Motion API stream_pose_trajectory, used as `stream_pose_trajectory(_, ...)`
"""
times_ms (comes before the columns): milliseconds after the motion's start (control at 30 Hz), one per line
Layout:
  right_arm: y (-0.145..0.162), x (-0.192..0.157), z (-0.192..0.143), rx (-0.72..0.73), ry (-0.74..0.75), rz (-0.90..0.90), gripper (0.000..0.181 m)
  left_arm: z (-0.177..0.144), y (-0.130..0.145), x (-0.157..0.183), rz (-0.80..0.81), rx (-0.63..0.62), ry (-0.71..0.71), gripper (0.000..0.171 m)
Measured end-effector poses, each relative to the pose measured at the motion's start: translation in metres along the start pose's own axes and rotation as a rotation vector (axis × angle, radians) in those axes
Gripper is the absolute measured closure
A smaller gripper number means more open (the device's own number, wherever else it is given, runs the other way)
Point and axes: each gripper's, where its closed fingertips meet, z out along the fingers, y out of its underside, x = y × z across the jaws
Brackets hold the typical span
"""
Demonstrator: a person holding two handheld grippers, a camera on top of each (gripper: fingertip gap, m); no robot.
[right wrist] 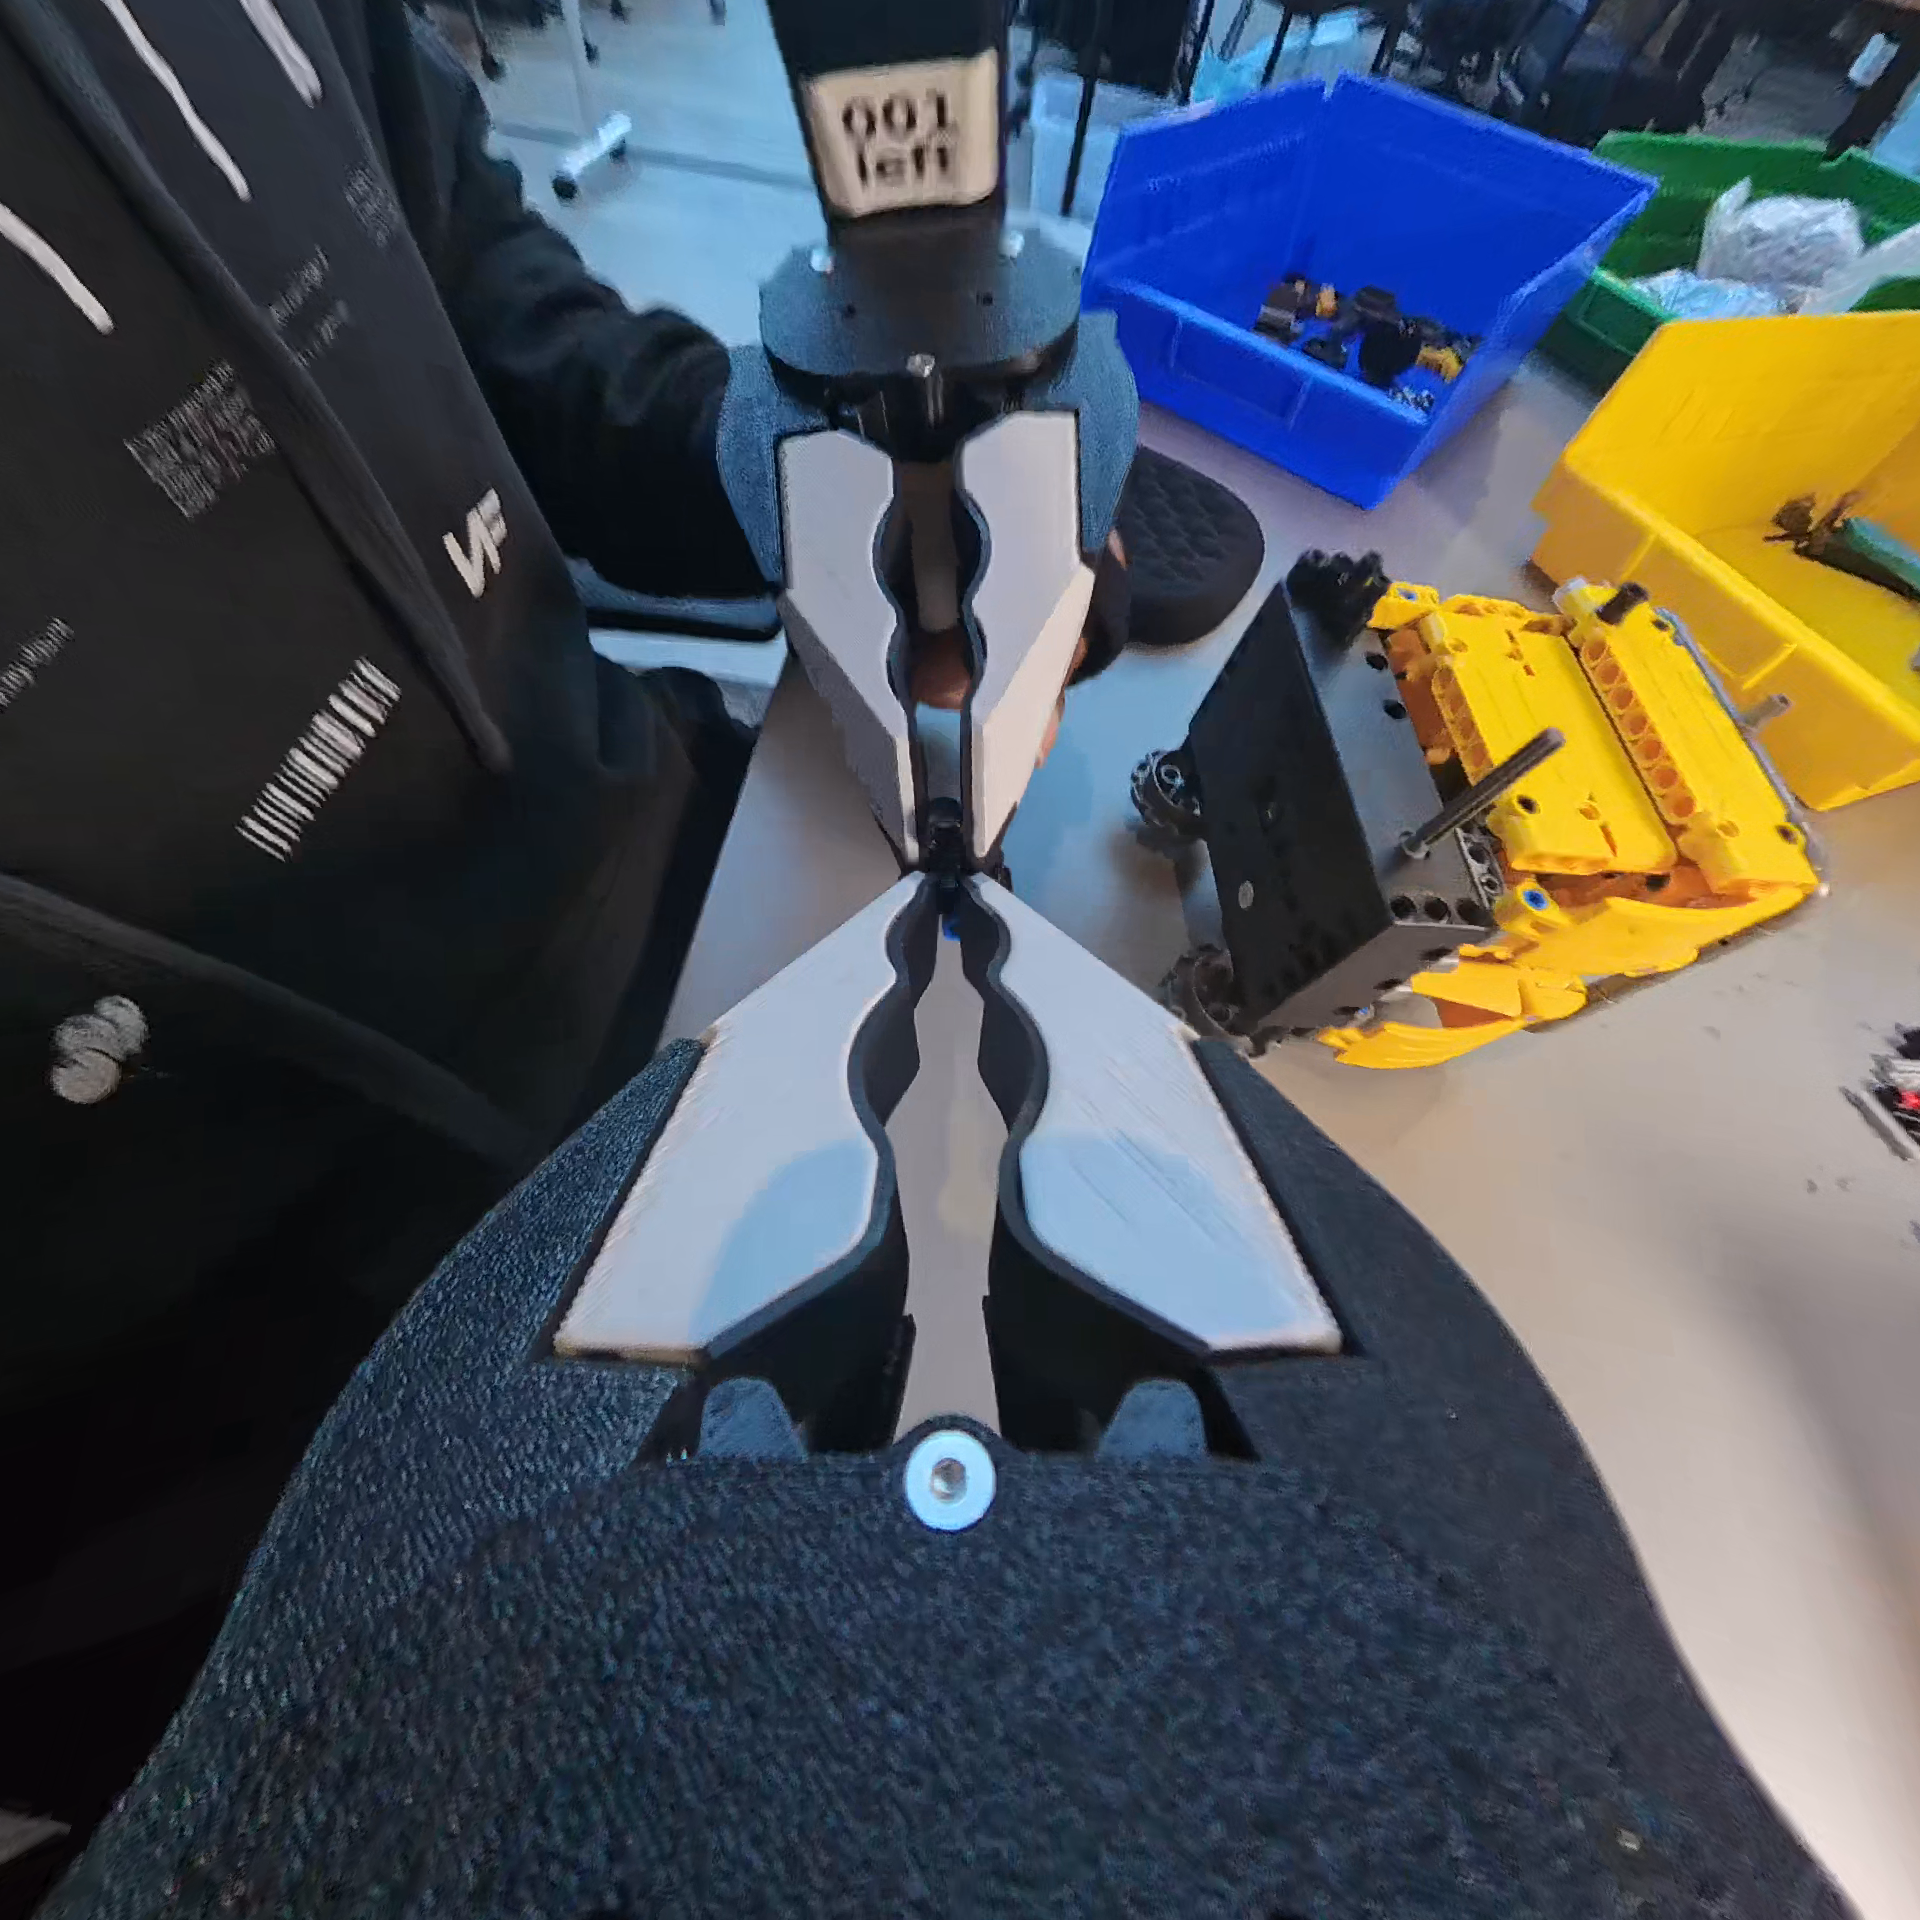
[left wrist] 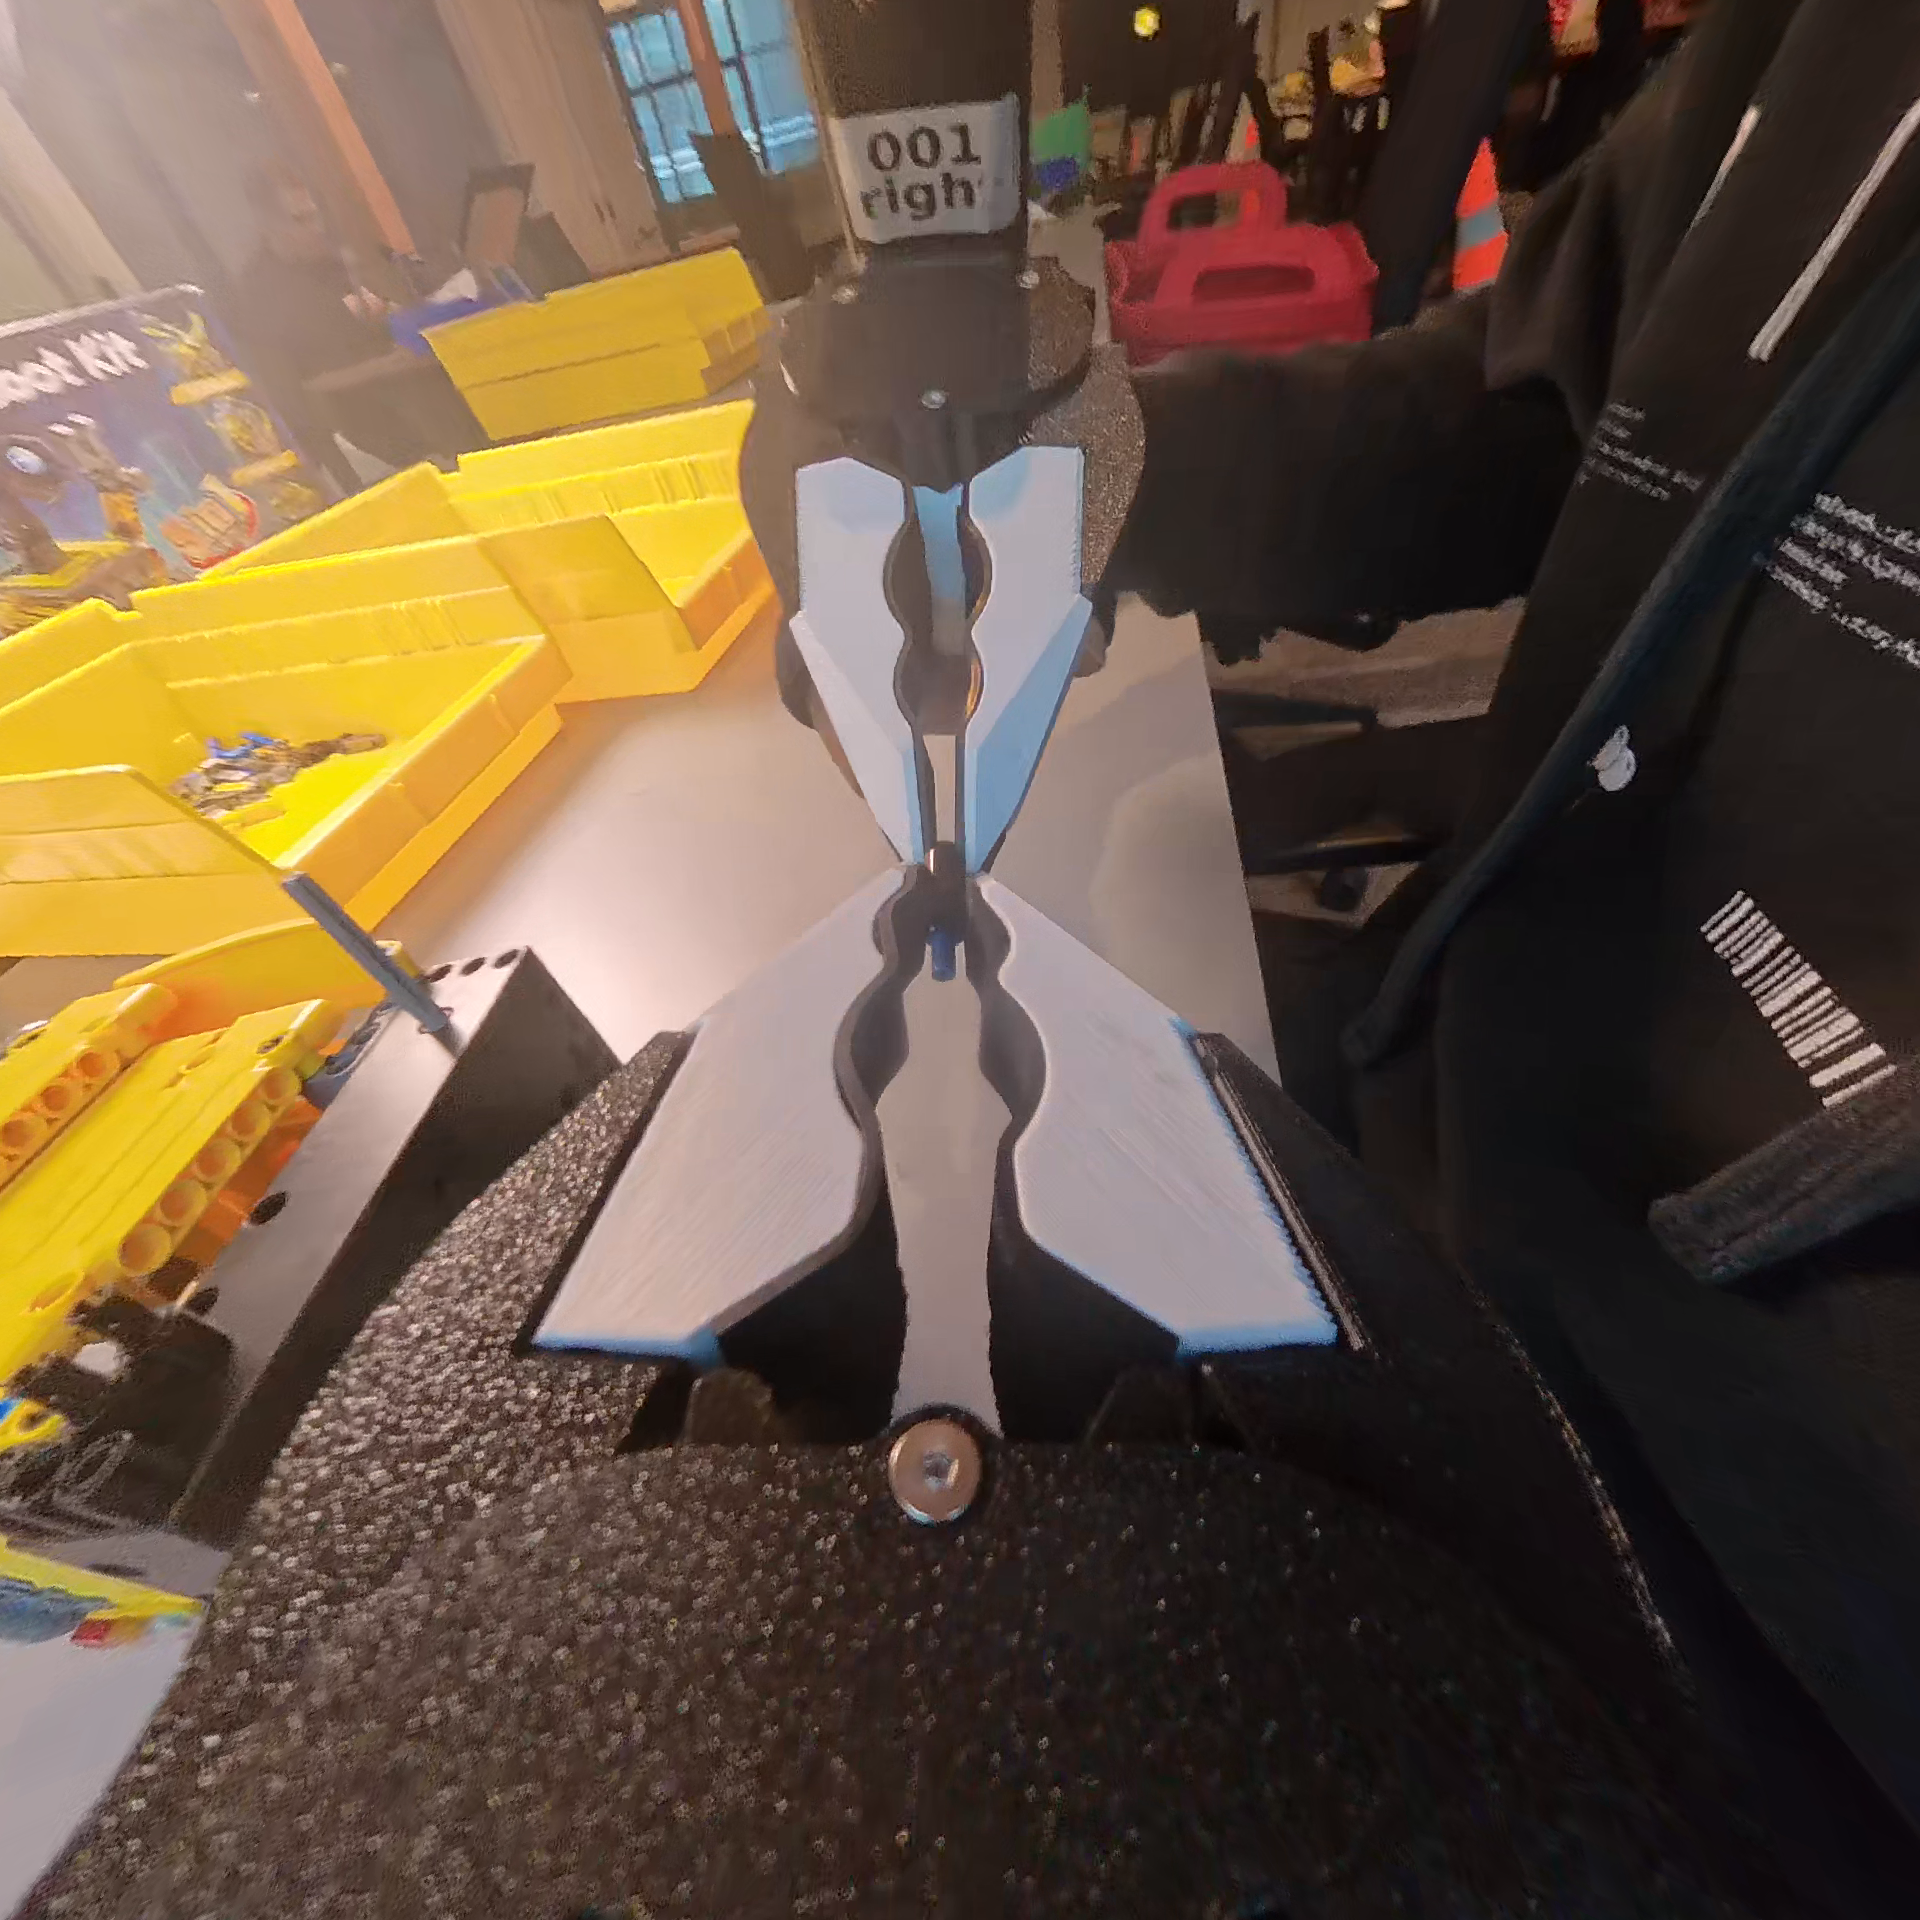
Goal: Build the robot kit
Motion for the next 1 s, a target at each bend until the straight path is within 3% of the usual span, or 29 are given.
stream_pose_trajectory(67, 0.005, 0.001, 0.002, -0.042, 0.019, -0.038, 0.178, 0.000, 0.005, 0.000, 0.009, -0.022, -0.001, 0.168)
stream_pose_trajectory(300, -0.002, -0.001, 0.006, 0.024, -0.030, 0.102, 0.177, -0.006, 0.002, 0.001, 0.014, 0.001, 0.005, 0.167)
stream_pose_trajectory(567, -0.009, 0.008, 0.004, 0.061, 0.046, 0.054, 0.178, -0.014, 0.001, -0.008, -0.052, 0.042, -0.025, 0.167)
stream_pose_trajectory(800, -0.010, -0.006, 0.016, 0.040, -0.031, 0.054, 0.179, -0.016, -0.009, 0.001, -0.044, 0.076, -0.005, 0.167)
stream_pose_trajectory(867, -0.011, 0.005, 0.016, 0.047, 0.049, 0.022, 0.180, -0.018, -0.009, -0.008, -0.012, 0.056, -0.060, 0.167)
stream_pose_trajectory(1000, -0.029, 0.011, 0.009, 0.136, 0.076, 0.039, 0.179, -0.025, -0.026, -0.016, -0.077, 0.157, -0.052, 0.167)
